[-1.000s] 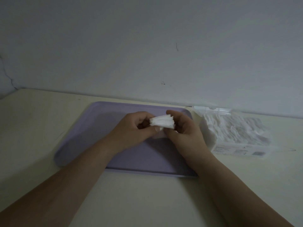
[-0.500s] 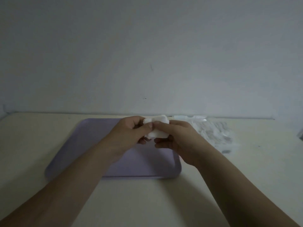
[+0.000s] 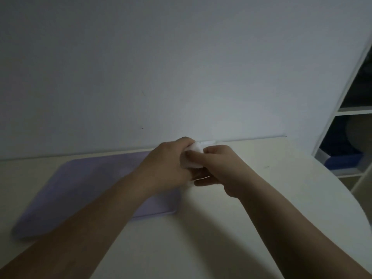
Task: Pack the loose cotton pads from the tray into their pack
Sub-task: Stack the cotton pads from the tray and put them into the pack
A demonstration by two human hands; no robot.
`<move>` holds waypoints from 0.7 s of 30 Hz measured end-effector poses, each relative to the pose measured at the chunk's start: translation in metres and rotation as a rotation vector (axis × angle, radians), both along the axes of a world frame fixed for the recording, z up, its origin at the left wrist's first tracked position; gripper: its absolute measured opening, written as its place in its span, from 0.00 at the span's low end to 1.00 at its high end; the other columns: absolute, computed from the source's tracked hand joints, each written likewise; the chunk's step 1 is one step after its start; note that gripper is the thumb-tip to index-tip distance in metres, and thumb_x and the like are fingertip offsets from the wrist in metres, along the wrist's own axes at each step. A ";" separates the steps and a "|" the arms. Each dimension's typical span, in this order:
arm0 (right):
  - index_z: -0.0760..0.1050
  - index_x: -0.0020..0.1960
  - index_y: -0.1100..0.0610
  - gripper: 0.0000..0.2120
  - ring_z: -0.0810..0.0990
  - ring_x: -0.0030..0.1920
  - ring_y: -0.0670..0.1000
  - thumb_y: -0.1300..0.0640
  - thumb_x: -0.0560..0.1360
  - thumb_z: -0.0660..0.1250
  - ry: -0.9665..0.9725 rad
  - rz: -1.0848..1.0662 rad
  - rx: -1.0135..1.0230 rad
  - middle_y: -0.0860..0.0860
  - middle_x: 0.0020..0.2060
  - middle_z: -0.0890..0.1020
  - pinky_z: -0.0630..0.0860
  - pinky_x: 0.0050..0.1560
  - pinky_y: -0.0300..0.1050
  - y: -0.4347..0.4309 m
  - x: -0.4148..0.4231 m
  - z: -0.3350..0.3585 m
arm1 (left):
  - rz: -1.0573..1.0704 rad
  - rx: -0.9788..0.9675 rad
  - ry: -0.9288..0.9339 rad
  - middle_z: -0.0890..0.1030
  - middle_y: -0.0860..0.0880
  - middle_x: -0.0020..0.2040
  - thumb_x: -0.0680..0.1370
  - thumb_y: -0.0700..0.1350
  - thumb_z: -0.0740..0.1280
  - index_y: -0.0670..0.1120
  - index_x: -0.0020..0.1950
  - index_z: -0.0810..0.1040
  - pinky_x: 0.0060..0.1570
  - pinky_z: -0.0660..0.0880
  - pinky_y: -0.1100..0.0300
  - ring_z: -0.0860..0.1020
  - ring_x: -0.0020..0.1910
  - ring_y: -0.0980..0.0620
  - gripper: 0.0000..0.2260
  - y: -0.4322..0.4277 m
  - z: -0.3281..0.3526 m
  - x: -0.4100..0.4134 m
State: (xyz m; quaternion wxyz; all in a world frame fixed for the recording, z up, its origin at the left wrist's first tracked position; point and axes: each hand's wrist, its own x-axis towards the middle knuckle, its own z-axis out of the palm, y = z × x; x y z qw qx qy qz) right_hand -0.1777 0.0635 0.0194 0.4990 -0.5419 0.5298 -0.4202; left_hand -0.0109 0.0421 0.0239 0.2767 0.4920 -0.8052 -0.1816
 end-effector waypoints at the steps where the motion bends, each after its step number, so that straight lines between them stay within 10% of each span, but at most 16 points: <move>1: 0.83 0.53 0.63 0.16 0.89 0.46 0.59 0.50 0.75 0.74 -0.011 0.007 0.009 0.60 0.46 0.88 0.86 0.51 0.56 0.002 -0.004 0.000 | -0.012 0.004 0.036 0.84 0.59 0.49 0.68 0.52 0.76 0.62 0.57 0.76 0.47 0.81 0.53 0.83 0.47 0.59 0.19 -0.002 -0.001 -0.003; 10: 0.82 0.53 0.63 0.14 0.88 0.41 0.57 0.53 0.77 0.70 -0.081 -0.407 -0.092 0.57 0.45 0.88 0.84 0.41 0.50 -0.010 -0.067 -0.001 | -0.103 0.011 -0.055 0.68 0.59 0.76 0.73 0.54 0.76 0.56 0.80 0.63 0.71 0.68 0.57 0.69 0.73 0.59 0.38 -0.021 -0.017 -0.029; 15: 0.75 0.48 0.70 0.19 0.77 0.34 0.53 0.51 0.74 0.69 0.079 -0.575 -0.095 0.58 0.39 0.82 0.70 0.30 0.45 -0.026 -0.092 -0.024 | -0.137 -0.134 -0.128 0.78 0.55 0.67 0.76 0.50 0.74 0.50 0.66 0.81 0.67 0.71 0.60 0.75 0.68 0.54 0.18 -0.043 -0.036 -0.047; 21: 0.74 0.41 0.60 0.10 0.71 0.33 0.53 0.53 0.72 0.68 0.116 -0.491 -0.072 0.57 0.35 0.72 0.64 0.26 0.43 -0.037 -0.091 -0.043 | -0.272 -0.081 -0.205 0.81 0.57 0.58 0.74 0.48 0.67 0.60 0.63 0.79 0.57 0.76 0.53 0.76 0.56 0.55 0.18 -0.053 -0.038 -0.080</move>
